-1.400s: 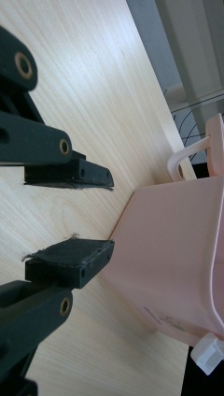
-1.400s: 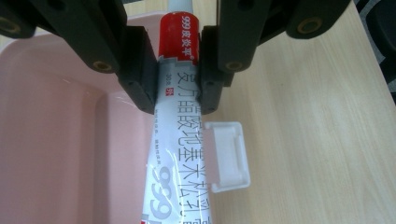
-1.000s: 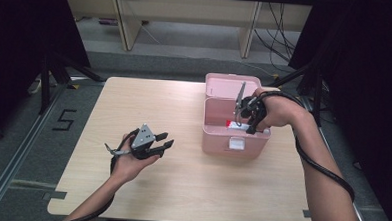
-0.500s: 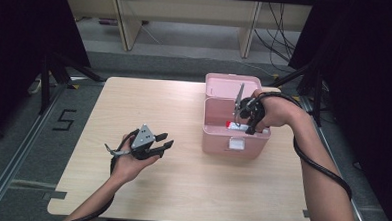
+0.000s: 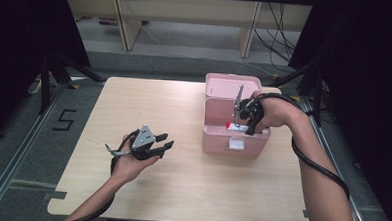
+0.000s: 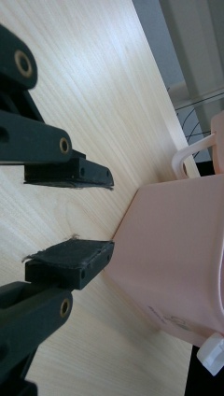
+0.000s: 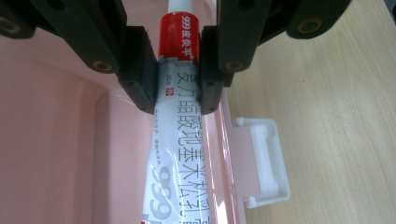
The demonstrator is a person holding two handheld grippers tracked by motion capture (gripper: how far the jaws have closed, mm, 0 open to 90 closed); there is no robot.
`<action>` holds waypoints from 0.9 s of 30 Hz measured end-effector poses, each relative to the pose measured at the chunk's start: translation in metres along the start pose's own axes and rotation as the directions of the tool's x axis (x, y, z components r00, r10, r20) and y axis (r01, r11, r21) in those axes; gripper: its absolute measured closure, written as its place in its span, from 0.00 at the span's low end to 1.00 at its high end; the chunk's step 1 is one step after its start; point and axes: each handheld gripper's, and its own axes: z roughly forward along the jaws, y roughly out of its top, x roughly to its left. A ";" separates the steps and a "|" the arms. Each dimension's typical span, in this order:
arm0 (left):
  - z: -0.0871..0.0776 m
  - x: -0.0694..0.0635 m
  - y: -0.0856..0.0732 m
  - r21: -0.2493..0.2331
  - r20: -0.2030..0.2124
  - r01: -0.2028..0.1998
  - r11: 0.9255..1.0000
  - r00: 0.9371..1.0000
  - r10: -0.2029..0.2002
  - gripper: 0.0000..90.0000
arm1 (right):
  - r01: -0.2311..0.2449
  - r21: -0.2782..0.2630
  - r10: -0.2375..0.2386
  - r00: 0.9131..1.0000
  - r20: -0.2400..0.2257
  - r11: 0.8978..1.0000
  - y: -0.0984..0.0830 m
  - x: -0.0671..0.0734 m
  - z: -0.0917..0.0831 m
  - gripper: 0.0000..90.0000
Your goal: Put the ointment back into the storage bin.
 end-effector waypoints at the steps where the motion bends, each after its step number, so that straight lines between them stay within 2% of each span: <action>1: 0.000 0.000 0.000 0.000 0.001 -0.001 1.000 1.000 0.001 0.68 | 0.005 0.002 -0.005 1.000 0.003 1.000 0.000 -0.001 0.000 0.79; 3: 0.000 0.000 0.000 0.001 0.001 -0.001 1.000 1.000 0.001 0.68 | 0.028 -0.019 -0.028 1.000 0.002 0.999 0.000 -0.002 0.002 0.79; 6: 0.000 0.000 0.000 0.001 0.001 -0.001 1.000 1.000 0.001 0.68 | -0.009 0.002 0.009 1.000 -0.005 1.000 0.000 -0.001 0.002 0.79; 7: 0.000 0.000 0.000 0.003 0.001 -0.002 1.000 1.000 0.002 0.68 | -0.004 0.004 0.004 1.000 -0.004 1.000 0.000 -0.002 0.003 0.79; 8: 0.000 0.000 0.000 0.002 0.001 -0.001 1.000 1.000 0.001 0.68 | 0.027 -0.016 -0.027 1.000 0.004 1.000 0.001 -0.003 0.004 0.79; 10: 0.000 0.000 0.000 0.002 0.000 -0.001 1.000 1.000 0.001 0.68 | 0.016 -0.018 -0.016 1.000 0.001 1.000 0.001 -0.003 0.005 0.79; 11: 0.000 0.000 -0.001 0.002 0.000 0.000 1.000 1.000 0.000 0.68 | -0.010 0.001 0.010 1.000 -0.003 1.000 0.000 -0.002 0.005 0.79; 12: 0.000 0.000 -0.001 0.002 0.000 0.000 1.000 1.000 0.000 0.68 | 0.003 0.004 -0.003 1.000 0.002 1.000 0.001 -0.003 0.006 0.79; 14: 0.000 0.000 -0.001 0.004 0.000 -0.001 1.000 1.000 0.001 0.68 | -0.013 0.009 0.013 1.000 -0.004 1.000 0.001 -0.003 0.007 0.79; 17: 0.001 0.000 -0.002 0.001 0.004 -0.002 1.000 1.000 0.002 0.68 | 0.051 -0.018 -0.051 0.999 0.013 0.999 0.001 -0.007 0.010 0.79; 18: 0.001 0.000 -0.002 -0.002 0.005 -0.001 1.000 1.000 0.001 0.68 | 0.047 -0.019 -0.047 0.999 -0.001 0.999 0.000 -0.007 0.011 0.79; 20: 0.000 0.000 -0.002 0.004 0.001 -0.001 1.000 1.000 0.001 0.68 | -0.002 0.006 0.002 1.000 -0.005 1.000 0.002 -0.004 0.010 0.79; 21: 0.000 0.000 -0.002 0.004 0.001 -0.001 1.000 1.000 0.001 0.68 | -0.011 -0.002 0.011 1.000 -0.002 1.000 0.001 -0.004 0.010 0.79; 23: 0.000 0.000 -0.002 0.002 0.001 0.002 1.000 1.000 -0.002 0.68 | 0.012 -0.011 -0.012 1.000 0.005 1.000 0.001 -0.006 0.012 0.79; 24: 0.000 0.000 -0.002 0.003 0.001 0.001 1.000 1.000 -0.001 0.68 | 0.002 -0.012 -0.002 1.000 -0.011 1.000 0.001 -0.006 0.012 0.79; 25: 0.000 0.000 -0.002 0.003 0.001 0.002 1.000 1.000 -0.002 0.68 | -0.002 0.006 0.002 1.000 -0.007 1.000 0.001 -0.006 0.012 0.79; 27: 0.000 0.000 -0.002 0.003 0.001 0.002 1.000 1.000 -0.002 0.68 | -0.016 0.004 0.016 1.000 -0.009 1.000 0.001 -0.006 0.013 0.79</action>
